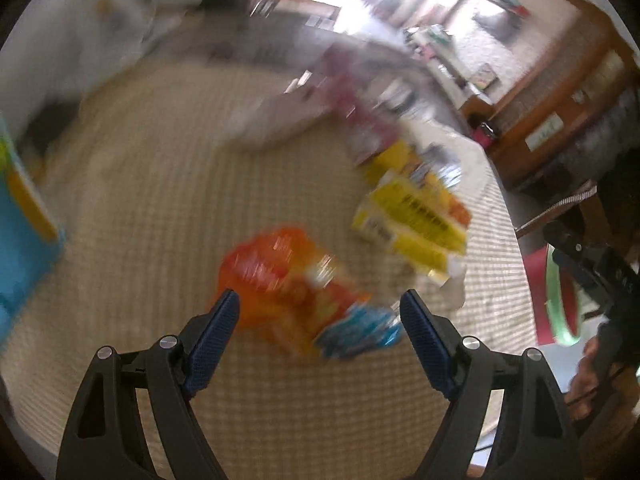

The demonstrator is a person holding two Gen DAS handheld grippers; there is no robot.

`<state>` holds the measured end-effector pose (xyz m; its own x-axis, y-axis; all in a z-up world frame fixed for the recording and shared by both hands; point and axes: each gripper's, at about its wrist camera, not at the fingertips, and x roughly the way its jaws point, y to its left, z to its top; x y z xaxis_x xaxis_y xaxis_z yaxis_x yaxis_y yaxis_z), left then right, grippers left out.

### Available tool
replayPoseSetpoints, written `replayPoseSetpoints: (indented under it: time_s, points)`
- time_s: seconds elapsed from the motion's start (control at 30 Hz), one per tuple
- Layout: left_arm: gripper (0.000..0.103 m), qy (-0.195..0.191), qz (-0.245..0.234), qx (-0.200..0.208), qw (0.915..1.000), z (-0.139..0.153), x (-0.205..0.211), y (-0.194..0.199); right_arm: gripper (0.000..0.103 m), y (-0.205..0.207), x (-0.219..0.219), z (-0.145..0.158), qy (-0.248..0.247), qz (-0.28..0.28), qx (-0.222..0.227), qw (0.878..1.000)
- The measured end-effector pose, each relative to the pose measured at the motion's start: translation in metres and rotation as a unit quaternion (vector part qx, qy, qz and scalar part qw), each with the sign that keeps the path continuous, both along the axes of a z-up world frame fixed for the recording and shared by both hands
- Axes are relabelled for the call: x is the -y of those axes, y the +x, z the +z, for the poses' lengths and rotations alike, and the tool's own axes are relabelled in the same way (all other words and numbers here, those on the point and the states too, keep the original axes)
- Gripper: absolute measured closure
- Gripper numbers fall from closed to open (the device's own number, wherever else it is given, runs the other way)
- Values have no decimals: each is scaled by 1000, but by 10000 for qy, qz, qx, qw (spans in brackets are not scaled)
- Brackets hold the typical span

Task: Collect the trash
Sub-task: 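Return both tools to the table and grasp the orange snack bag with the left gripper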

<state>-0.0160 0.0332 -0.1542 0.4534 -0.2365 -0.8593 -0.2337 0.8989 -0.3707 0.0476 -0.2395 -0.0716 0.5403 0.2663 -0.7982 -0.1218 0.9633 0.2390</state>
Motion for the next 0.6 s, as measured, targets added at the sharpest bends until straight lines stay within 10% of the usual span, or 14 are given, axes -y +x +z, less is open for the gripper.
replayPoseSetpoints:
  time_s: [0.23, 0.6]
  points:
    - [22, -984, 220, -497, 9937, -38, -15, 28, 23, -5, -25, 0, -148, -11, 0, 9999]
    - [35, -955, -545, -538, 9925, -45, 7, 51, 23, 6, -63, -27, -599, 605, -294, 9959]
